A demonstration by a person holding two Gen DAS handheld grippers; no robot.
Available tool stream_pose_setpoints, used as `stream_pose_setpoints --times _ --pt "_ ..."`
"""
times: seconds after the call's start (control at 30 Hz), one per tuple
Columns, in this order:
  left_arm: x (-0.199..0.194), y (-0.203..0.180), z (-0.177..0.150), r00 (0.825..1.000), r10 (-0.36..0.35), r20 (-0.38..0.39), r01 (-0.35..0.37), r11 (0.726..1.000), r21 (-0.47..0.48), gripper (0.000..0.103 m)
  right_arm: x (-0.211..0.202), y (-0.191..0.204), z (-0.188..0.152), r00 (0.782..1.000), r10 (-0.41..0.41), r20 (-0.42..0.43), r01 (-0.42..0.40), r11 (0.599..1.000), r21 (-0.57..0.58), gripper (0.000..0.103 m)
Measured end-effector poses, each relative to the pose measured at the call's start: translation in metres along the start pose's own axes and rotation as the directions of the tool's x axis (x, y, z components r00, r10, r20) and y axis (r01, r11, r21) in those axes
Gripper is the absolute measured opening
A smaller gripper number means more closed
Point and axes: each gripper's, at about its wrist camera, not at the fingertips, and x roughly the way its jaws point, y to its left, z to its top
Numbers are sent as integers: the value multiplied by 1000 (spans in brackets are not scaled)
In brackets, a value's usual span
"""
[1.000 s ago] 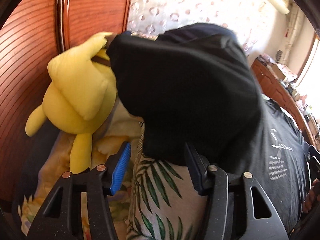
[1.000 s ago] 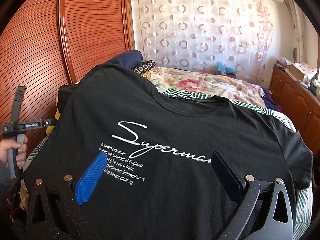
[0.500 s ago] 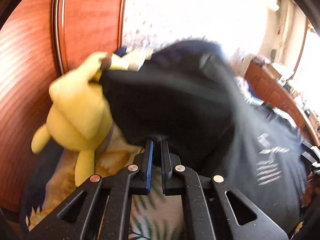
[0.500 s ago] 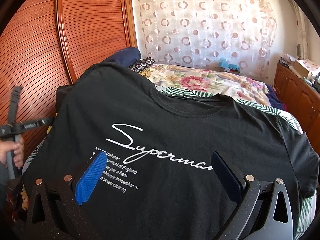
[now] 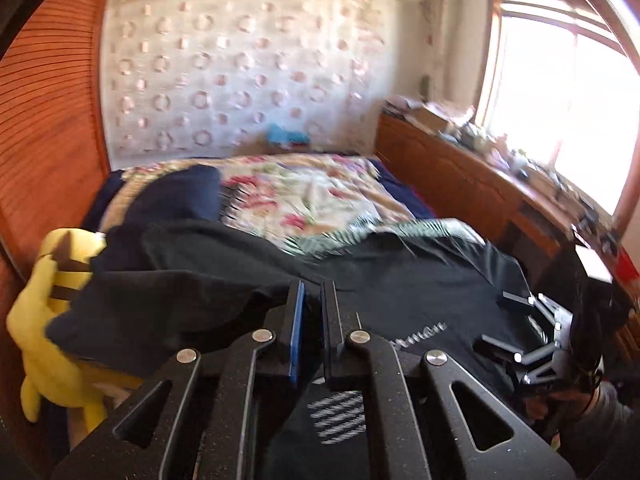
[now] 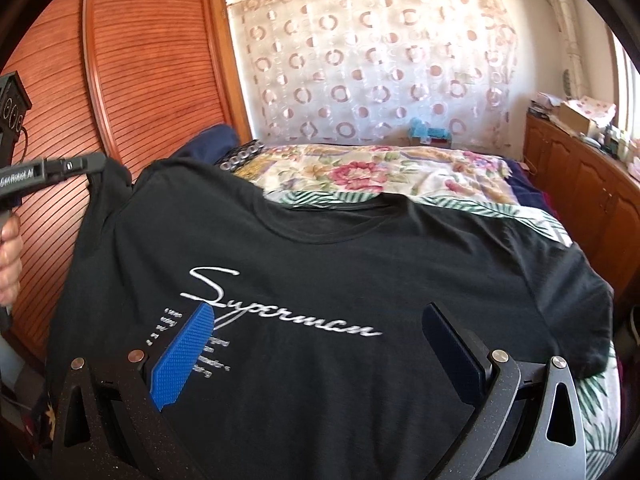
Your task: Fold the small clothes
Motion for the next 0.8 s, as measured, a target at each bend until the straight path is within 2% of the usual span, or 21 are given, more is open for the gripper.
stream_pose_setpoints --times 0.07,0.1,0.13,0.2,0.3,0.33,0.37,0.4,0.5,0.6,0.8 --pt "5 -4 -5 1000 -8 -21 9 1000 13 11 -2 0 -1 1000 -10 -3 10 1000 13 103" --pt "6 -4 -9 1000 2 -25 -2 1000 16 20 -2 1 -2 1000 -14 -6 14 1000 19 103" --pt "2 -8 -10 1000 11 -20 -10 1000 16 25 -3 1 -5 1000 -18 -8 19 1000 23 103" --pt "-6 0 -14 1000 20 -7 -20 1000 4 42 -1 4 -4 1000 -23 -16 23 999 23 103" --pt "-15 11 -17 999 43 -3 -43 999 -19 46 2 13 -2 999 -16 -31 17 1000 13 103" --pt "-14 12 -19 999 54 -5 -54 998 -23 51 3 18 -1 999 -12 -33 12 1000 6 103" --pt "-15 20 -22 998 69 -10 -69 997 -31 71 4 19 2 999 -6 -35 6 1000 1 103" --pt "-19 28 -27 997 81 -6 -81 996 -44 82 6 27 4 999 6 -40 -6 1000 -8 103" --pt "-21 47 -37 995 103 -18 -104 992 -73 82 12 46 14 998 41 -46 -43 998 -44 101" --pt "-27 65 -46 985 172 -12 -173 980 -97 82 20 73 23 994 89 -57 -94 991 -93 98" --pt "-47 104 -58 969 246 9 -241 957 -160 82 51 138 46 974 203 -102 -218 962 -167 81"
